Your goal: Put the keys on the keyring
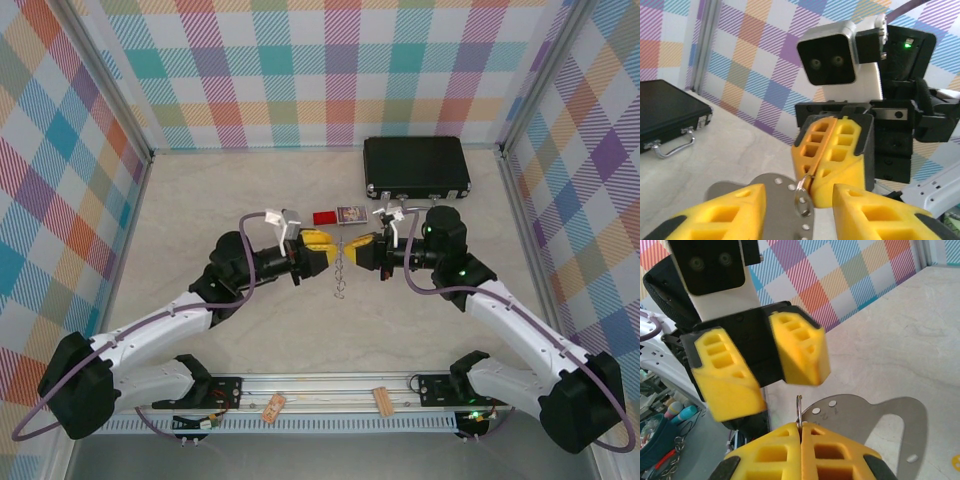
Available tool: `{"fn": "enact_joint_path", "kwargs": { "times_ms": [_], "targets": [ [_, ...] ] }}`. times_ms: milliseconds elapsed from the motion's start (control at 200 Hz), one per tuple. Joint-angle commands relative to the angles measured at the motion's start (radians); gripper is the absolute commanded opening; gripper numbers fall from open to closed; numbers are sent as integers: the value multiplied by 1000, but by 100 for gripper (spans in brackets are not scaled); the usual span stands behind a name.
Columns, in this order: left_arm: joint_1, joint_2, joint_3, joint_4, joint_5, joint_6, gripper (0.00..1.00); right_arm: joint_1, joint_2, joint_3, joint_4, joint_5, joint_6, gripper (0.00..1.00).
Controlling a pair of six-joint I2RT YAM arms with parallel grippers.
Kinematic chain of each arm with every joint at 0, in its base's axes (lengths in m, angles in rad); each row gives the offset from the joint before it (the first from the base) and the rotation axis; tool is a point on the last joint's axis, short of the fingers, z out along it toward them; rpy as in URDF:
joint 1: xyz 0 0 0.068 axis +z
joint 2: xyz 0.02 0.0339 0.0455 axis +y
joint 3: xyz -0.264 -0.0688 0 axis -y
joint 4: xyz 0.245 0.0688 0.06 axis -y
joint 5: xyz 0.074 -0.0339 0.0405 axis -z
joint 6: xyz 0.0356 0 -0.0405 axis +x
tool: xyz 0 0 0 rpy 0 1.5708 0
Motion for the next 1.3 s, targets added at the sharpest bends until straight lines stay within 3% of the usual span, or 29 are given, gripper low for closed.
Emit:
{"fn": "enact_joint_path", "kwargs": {
  "times_ms": [0,360,650,965,1295],
  "targets": [
    [41,-34,35,-1,15,-63,44,0,-25,19,7,9,-26,0],
    [60,-10,79,-104,131,8,41,-1,-12,53,-67,-17,-77,0],
    [70,-6,92,-203,143,101,38,-1,56,197,-327,-33,-215,0],
    [87,-15,58,-152,163,116,34,0,122,310,-573,-59,-371,0],
    [92,-27,46,-116,186,85,32,0,89,268,-478,-56,-317,0]
  ]
}}
